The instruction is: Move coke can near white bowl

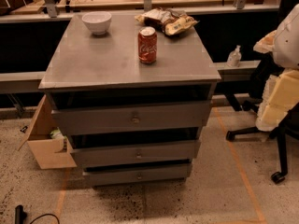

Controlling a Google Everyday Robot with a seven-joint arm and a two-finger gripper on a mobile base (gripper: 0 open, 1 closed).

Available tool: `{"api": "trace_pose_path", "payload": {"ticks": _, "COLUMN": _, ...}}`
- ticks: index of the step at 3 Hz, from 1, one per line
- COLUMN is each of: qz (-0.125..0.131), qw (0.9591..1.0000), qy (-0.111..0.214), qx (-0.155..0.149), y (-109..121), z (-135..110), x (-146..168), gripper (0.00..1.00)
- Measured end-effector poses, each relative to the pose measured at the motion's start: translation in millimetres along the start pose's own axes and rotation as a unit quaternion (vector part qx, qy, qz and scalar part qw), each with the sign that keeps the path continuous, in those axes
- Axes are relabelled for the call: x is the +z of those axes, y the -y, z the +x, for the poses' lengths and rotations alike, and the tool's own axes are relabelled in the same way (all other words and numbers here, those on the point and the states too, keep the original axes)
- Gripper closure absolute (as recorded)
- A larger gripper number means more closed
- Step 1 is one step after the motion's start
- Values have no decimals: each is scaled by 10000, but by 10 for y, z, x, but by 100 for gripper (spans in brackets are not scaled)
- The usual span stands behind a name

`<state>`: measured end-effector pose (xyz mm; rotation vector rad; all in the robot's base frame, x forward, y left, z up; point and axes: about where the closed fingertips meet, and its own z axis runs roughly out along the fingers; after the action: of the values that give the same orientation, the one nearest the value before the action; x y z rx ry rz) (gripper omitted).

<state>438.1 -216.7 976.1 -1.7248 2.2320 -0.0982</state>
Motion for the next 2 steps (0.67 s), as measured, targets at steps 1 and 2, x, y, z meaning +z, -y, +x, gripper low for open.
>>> {"api": "trace_pose_path", "payload": {"ticks": 1, "qz": 4, "qw": 10000, "qy": 59, "qx": 8, "y": 22, "z": -17, "x": 13, "gripper": 0}}
{"api": "trace_pose_path", "payload": {"ticks": 2, "qz": 10, "qw": 9986, "qy": 528, "qx": 70, "y": 197, "z": -152, "x": 122, "gripper": 0}}
